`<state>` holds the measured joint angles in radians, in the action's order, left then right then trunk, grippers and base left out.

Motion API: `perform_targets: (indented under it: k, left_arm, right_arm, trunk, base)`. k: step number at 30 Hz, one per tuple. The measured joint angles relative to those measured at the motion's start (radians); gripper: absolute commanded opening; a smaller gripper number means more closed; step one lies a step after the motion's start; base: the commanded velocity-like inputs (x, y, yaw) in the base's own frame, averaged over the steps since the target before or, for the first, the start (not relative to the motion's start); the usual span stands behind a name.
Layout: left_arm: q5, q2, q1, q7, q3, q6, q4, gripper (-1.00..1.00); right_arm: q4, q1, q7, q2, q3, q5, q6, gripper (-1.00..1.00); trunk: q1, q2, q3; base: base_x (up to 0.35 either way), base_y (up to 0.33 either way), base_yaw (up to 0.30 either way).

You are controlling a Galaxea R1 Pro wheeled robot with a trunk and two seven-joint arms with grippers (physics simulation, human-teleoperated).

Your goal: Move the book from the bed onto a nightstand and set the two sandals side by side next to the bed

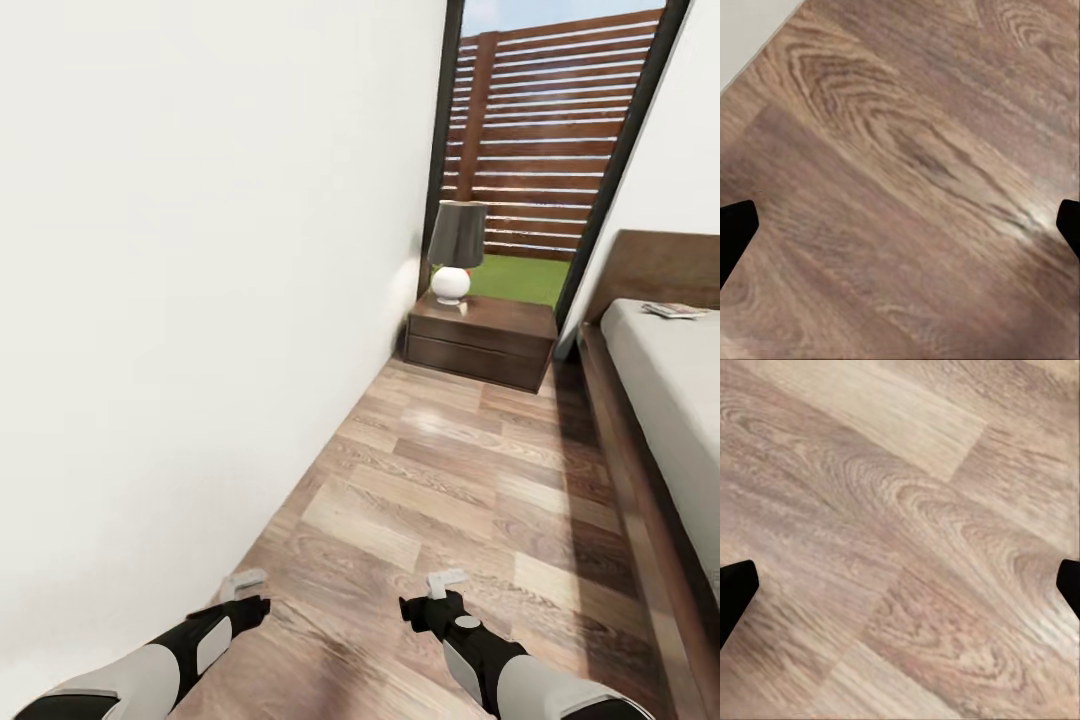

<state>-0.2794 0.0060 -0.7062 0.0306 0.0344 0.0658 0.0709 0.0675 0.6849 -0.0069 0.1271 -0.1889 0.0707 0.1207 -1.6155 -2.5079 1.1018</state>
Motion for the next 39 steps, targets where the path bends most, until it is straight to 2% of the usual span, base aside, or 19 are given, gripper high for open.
perform_targets:
  k: [16, 33, 39]
  left_arm:
    - [0.000, 0.001, 0.000, 0.000, 0.000, 0.000, 0.000, 1.00]
    - [0.000, 0.001, 0.000, 0.000, 0.000, 0.000, 0.000, 1.00]
    - [0.000, 0.000, 0.000, 0.000, 0.000, 0.000, 0.000, 1.00]
  right_arm:
    - [0.000, 0.000, 0.000, 0.000, 0.000, 0.000, 0.000, 1.00]
    - [0.000, 0.000, 0.000, 0.000, 0.000, 0.000, 0.000, 1.00]
    - [0.000, 0.000, 0.000, 0.000, 0.000, 0.000, 0.000, 1.00]
  trunk:
    - [0.000, 0.000, 0.000]
    - [0.000, 0.000, 0.000]
    - [0.000, 0.000, 0.000]
  base:
    - [0.191, -0.024, -0.266]
    - [0.321, 0.000, -0.261]
    - [0.330, 0.000, -0.094]
